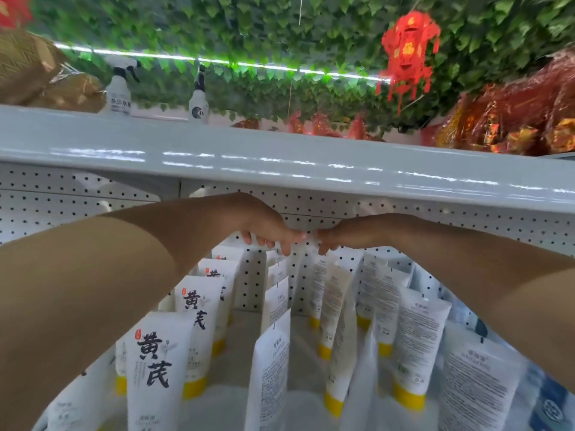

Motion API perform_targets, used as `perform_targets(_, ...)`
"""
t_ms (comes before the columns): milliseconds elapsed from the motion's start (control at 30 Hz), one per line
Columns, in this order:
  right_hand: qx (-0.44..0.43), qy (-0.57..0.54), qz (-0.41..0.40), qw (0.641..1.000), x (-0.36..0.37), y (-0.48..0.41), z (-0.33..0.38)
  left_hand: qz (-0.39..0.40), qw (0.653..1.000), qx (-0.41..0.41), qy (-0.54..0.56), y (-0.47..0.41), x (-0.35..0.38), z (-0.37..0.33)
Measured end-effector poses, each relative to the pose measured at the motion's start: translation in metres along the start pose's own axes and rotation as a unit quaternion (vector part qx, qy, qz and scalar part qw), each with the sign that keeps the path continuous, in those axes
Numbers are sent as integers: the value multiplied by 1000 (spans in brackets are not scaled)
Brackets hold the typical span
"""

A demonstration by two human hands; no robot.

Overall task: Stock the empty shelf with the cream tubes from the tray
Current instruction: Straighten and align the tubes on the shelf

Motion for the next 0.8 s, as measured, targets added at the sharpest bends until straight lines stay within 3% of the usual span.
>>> perform_targets(367, 16, -45, 2, 999, 0, -28, 3, -3, 995, -16, 95, -41, -1, 7)
perform_targets(500, 26, -83, -15, 996, -4, -35, -1, 0, 984, -19, 178, -44, -2, 9)
perform_targets(800, 47, -208, 50, 976, -8, -43, -14, 6, 936, -60, 348, -48, -3, 11)
Point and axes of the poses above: each hand's wrist, its own y-axis away from the middle knuckle, its own x-axis out of the palm, z = x × y, the point moved 4 cm from there along -y, towards the middle knuckle, and after that the axes turned 2 degrees about -y, right-handed, at the moved point
